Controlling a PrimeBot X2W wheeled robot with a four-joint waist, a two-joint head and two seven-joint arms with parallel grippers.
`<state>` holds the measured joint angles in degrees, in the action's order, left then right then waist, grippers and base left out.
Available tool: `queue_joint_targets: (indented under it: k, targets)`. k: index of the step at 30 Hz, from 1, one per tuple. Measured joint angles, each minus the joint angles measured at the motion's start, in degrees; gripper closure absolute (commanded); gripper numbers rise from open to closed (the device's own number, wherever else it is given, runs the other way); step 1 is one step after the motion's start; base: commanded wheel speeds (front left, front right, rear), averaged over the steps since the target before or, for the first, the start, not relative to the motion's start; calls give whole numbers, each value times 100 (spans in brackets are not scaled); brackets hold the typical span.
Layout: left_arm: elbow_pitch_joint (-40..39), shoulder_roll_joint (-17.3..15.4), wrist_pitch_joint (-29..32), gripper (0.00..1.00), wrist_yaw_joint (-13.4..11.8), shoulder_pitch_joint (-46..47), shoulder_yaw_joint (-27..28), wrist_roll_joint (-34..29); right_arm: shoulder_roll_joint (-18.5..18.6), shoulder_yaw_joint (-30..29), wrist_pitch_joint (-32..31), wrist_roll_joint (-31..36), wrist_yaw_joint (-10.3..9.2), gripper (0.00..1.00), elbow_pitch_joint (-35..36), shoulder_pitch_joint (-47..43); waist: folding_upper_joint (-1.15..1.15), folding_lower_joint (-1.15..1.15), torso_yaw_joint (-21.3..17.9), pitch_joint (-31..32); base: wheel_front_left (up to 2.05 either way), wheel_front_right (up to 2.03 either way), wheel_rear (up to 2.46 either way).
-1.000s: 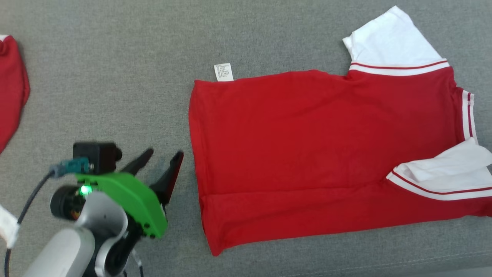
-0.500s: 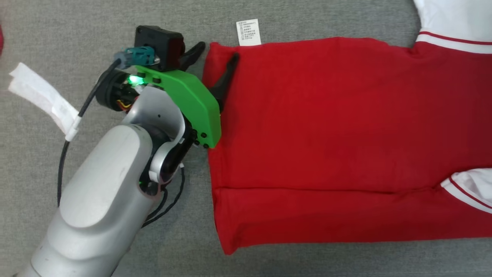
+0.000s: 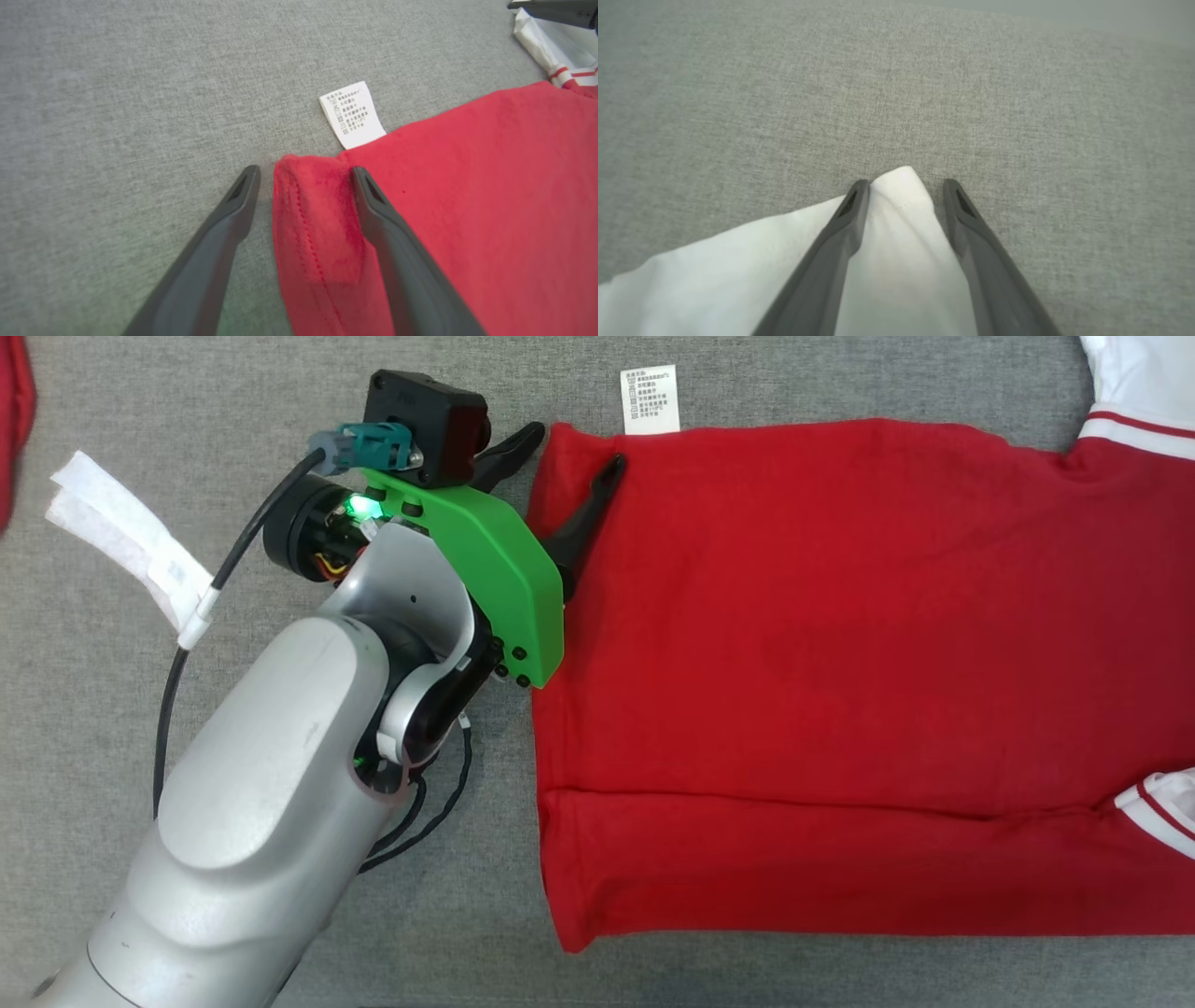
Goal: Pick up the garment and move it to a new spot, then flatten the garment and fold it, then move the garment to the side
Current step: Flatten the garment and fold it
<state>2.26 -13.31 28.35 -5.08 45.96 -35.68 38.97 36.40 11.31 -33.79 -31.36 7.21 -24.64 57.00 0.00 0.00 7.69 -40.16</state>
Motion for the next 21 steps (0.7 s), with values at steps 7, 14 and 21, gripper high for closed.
queue_joint_targets:
  k: [7, 14, 21]
  targets:
    - [174, -13, 40, 100, 135, 79, -4, 112, 47, 312, 342, -534, 21, 100, 96, -58, 0, 0, -123, 101, 0, 0, 0]
    - [-33, -180, -230, 100, 127, -153, 176, 188, 253, 424, 938, -951, 27, 100, 225, -296, 0, 0, -222, 357, 0, 0, 0]
    - [-616, -359, -434, 100, -33, -988, 269, 381, 801, 476, 1711, -1639, 29, 100, 971, -1396, 0, 0, -352, 802, 0, 0, 0]
